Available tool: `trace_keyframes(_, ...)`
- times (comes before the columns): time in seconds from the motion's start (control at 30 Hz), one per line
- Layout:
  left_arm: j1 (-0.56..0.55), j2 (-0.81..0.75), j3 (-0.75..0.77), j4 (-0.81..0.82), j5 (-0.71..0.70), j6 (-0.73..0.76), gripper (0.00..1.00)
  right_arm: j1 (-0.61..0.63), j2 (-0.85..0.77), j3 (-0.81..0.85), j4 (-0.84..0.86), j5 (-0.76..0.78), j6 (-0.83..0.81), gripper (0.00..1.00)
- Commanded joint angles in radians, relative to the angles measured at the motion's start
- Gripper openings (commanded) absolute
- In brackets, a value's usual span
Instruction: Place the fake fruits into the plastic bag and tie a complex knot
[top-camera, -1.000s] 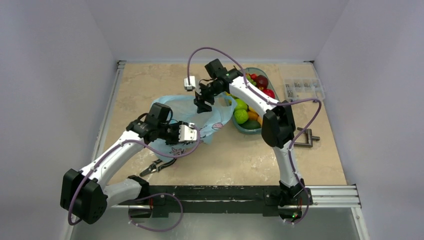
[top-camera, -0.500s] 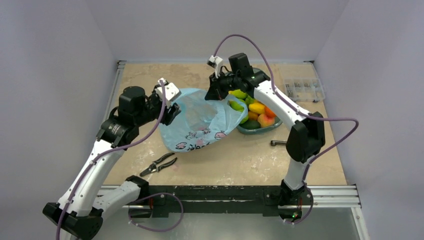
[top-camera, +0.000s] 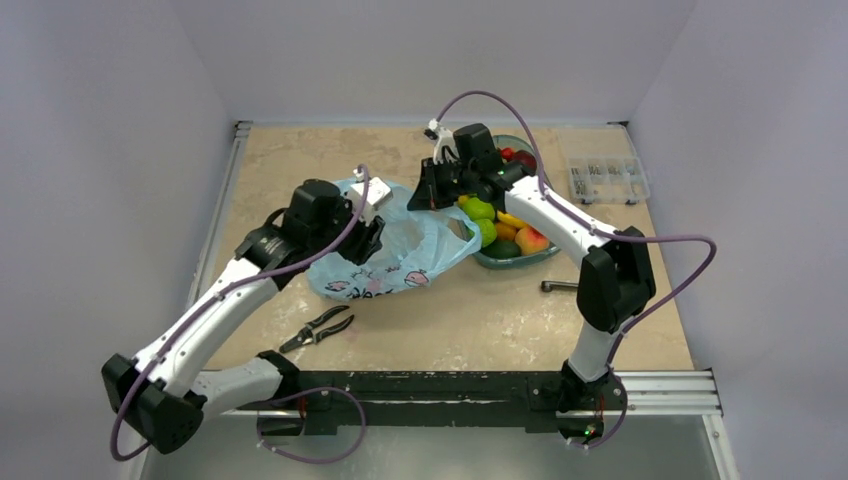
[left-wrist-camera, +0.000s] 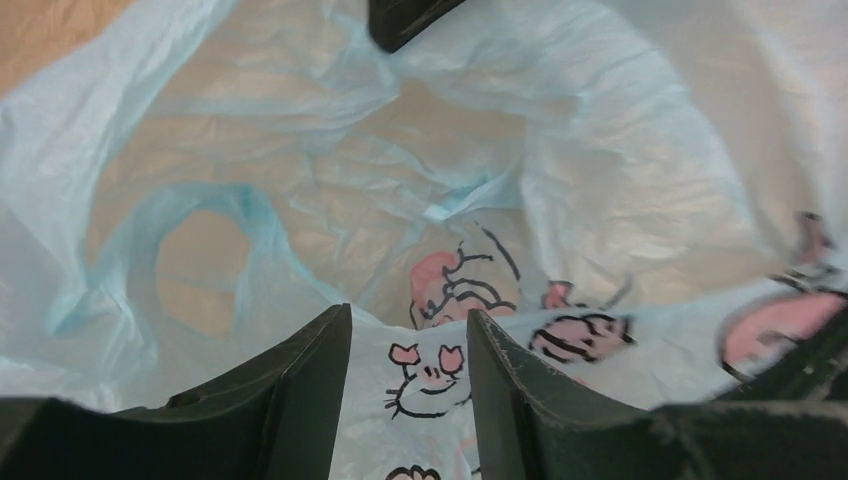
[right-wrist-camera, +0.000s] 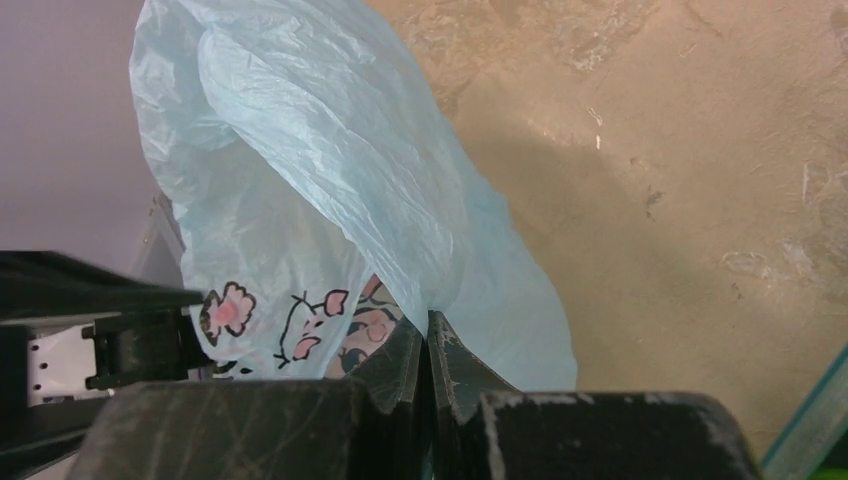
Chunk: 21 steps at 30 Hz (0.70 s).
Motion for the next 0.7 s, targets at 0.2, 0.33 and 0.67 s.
trace_keyframes(0.2, 0.001, 0.227, -0.132, 0.264, -0.351, -0.023, 0.55, 0.0, -0.031, -0.042, 0.098, -0.021, 0.055, 0.0)
trace_keyframes(0.33, 0.005, 0.309, -0.174, 0.424, -0.398, 0.096, 0.58, -0.001, -0.028, -0.046, 0.107, -0.039, 0.044, 0.0)
trace_keyframes(0.67, 0.01, 0.458, -0.213, 0.591, -0.469, 0.271, 0.59, 0.0, -0.006, -0.037, 0.115, -0.079, 0.031, 0.0)
